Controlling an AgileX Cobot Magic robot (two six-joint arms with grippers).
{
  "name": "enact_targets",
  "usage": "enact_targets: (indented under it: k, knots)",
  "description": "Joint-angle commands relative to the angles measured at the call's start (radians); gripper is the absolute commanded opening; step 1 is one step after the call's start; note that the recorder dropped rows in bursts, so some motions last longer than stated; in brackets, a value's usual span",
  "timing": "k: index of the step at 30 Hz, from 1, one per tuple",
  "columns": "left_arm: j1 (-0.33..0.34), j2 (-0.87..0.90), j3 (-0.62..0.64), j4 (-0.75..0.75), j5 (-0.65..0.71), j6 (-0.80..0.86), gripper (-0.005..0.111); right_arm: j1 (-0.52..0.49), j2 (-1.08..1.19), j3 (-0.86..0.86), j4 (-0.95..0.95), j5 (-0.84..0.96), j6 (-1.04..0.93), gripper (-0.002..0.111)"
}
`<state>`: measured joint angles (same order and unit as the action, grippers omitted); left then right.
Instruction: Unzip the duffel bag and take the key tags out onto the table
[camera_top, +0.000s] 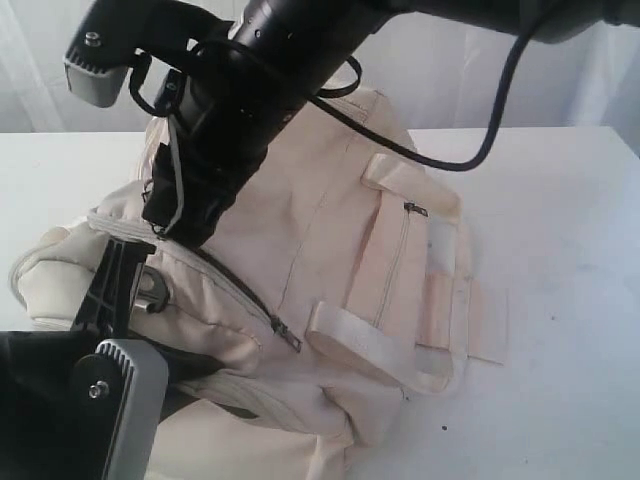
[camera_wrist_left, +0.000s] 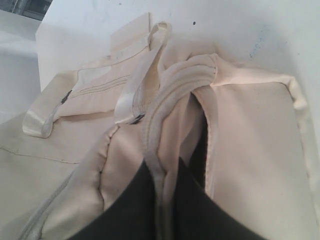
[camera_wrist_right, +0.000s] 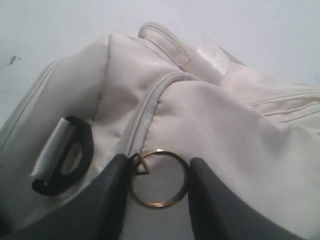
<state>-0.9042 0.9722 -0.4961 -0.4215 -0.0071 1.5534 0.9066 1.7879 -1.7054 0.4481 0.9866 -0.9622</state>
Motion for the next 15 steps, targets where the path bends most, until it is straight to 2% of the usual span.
enact_targets:
  k: [1,15]
  knots:
    - [-0.005,-0.007,-0.003,-0.018,0.030,-0.009,0.000,0.000,0.021,-0.055,0.022,-0.049,0.026,0.000]
    - [-0.005,-0.007,-0.003,-0.018,0.029,-0.007,0.000,0.039,0.141,-0.207,0.051,-0.049,0.026,0.000]
